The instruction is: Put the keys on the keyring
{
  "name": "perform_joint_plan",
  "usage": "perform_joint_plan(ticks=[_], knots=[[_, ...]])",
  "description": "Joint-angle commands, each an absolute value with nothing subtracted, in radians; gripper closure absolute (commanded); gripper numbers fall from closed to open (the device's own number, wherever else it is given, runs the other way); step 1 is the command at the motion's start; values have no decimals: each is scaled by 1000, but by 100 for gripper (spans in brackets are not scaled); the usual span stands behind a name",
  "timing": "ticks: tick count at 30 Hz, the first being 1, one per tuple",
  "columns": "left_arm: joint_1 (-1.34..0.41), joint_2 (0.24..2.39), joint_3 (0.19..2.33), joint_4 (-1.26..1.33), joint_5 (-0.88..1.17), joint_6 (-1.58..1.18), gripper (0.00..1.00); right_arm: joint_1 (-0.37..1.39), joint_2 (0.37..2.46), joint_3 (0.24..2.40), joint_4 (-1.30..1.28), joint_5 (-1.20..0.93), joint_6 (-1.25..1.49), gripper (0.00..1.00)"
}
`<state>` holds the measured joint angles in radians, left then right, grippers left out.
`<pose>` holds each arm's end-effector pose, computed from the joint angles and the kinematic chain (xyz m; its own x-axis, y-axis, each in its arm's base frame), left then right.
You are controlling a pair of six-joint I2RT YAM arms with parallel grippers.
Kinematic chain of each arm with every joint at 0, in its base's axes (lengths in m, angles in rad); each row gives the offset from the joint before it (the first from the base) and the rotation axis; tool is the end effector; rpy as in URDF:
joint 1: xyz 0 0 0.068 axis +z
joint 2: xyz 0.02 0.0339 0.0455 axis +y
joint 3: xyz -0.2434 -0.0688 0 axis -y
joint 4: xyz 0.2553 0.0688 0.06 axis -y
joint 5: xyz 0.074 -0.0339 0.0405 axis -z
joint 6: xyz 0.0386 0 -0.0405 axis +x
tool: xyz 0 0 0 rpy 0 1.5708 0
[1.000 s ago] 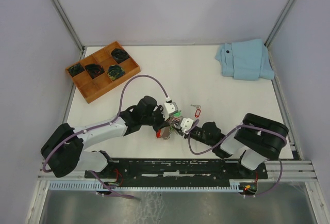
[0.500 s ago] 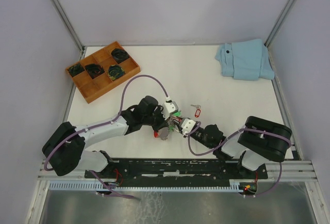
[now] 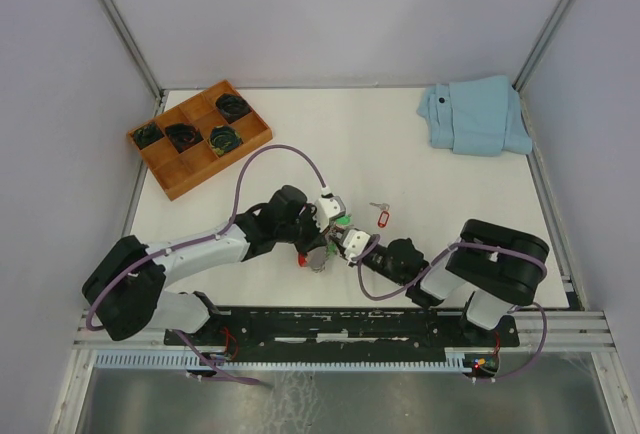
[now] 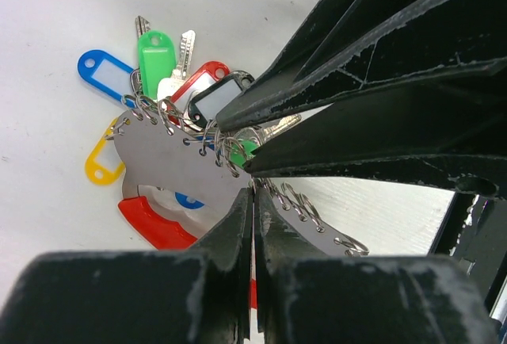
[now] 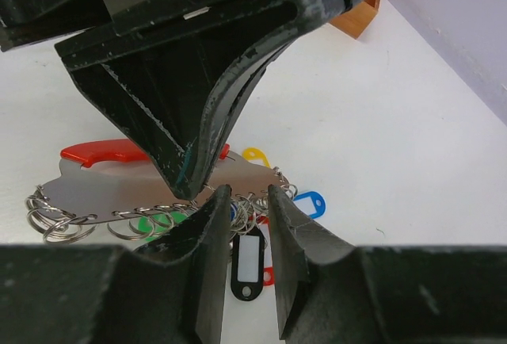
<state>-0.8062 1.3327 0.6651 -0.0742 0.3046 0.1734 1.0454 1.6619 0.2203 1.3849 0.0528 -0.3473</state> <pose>0.1868 -0.2115 0.1642 -0.3155 0.5667 -0.7612 0.9096 0.4092 -0.0724 0.1256 0.2126 0.1041 0.2583 -0.2321 -0.9378 -0.7972 0.4971 -0.3426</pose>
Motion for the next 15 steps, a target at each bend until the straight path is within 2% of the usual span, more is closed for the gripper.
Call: perform_joint_plan(ticks=[1,8,15], knots=[[-803,1336,713,-31,312,145,97,1051,1681,249,1442,8,-334,67],[-803,1346,718,-29,284,127,97,1051,1664,219,1442,60,-336,70],[-801,1352,719,-24,268,112,97,1050,1659,219,1442,12,-320,70]])
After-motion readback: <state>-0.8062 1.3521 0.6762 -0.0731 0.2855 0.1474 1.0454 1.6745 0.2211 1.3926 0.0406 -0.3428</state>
